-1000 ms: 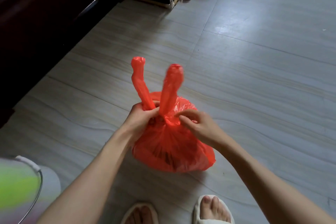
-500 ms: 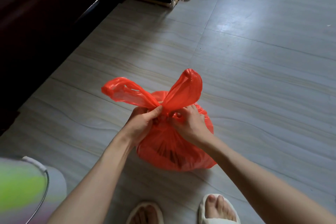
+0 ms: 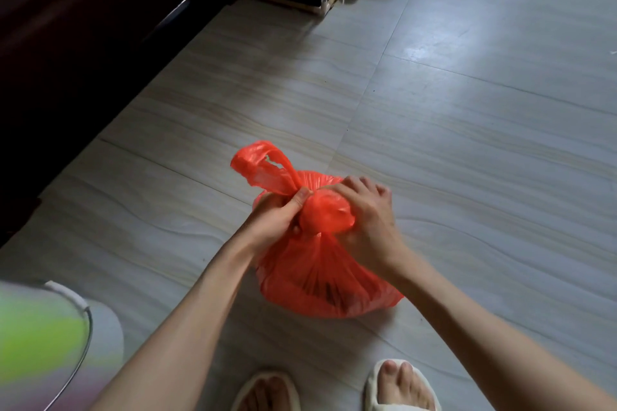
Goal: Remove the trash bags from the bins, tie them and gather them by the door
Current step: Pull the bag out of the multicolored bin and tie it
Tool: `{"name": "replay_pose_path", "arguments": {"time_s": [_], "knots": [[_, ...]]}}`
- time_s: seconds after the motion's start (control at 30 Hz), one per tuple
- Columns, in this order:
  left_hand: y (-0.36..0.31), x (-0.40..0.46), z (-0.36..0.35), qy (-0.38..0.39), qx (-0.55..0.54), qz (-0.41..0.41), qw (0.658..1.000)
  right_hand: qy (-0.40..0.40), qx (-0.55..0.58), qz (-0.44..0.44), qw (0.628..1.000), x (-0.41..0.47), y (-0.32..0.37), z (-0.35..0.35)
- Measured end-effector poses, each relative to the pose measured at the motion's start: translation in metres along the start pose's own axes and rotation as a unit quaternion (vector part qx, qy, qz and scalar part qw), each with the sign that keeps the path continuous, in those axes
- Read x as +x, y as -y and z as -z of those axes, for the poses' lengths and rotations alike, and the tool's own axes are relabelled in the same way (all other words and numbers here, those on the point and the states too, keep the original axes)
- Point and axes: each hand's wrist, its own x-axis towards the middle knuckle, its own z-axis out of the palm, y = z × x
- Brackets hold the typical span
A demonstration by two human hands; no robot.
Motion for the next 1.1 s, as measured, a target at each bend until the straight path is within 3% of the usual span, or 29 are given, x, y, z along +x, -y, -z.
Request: {"name": "replay_pose_path", "arguments": {"time_s": [0.03, 0.1, 0.17, 0.23, 0.27, 0.33, 0.53, 0.63, 0.73, 0.83, 0.97, 1.1], "knots": [[-0.003, -0.002, 0.0, 0.005, 0.038, -0.005, 0.999, -0.032, 0.072, -0.016, 0.997, 0.005, 0.001, 0.001], [-0.01, -0.005, 0.001, 0.019, 0.105, -0.01, 0.994, -0.03, 0.215, -0.133, 0.967, 0.018, 0.001, 0.009], [-0.016, -0.01, -0.002, 0.019, 0.159, -0.02, 0.987, 0.011, 0.352, -0.301, 0.886, 0.028, 0.0, 0.015], [-0.019, -0.012, -0.007, 0.013, 0.177, -0.033, 0.984, 0.03, 0.484, -0.421, 0.767, 0.034, 0.001, 0.017], [-0.019, -0.011, -0.009, 0.01, 0.173, -0.035, 0.984, 0.023, 0.524, -0.448, 0.724, 0.035, 0.002, 0.018], [-0.019, -0.01, -0.011, 0.01, 0.142, -0.021, 0.99, 0.011, 0.565, -0.468, 0.679, 0.037, 0.002, 0.018], [-0.023, -0.012, -0.01, 0.059, 0.037, 0.02, 0.997, 0.067, 0.599, -0.461, 0.651, 0.039, -0.003, 0.019], [-0.026, -0.013, -0.007, 0.064, 0.035, 0.038, 0.997, 0.076, 0.634, -0.468, 0.61, 0.035, -0.005, 0.024], [-0.028, -0.015, -0.006, 0.093, 0.026, 0.058, 0.994, 0.114, 0.669, -0.422, 0.601, 0.033, -0.01, 0.036], [-0.029, -0.014, -0.007, 0.121, 0.023, 0.057, 0.991, 0.135, 0.655, -0.385, 0.636, 0.033, -0.009, 0.04], [-0.036, -0.018, -0.012, 0.157, 0.055, 0.045, 0.985, 0.061, 0.584, -0.381, 0.714, 0.036, -0.004, 0.033], [-0.04, -0.021, -0.017, 0.162, 0.087, 0.043, 0.982, 0.039, 0.572, -0.348, 0.741, 0.042, 0.0, 0.035]]}}
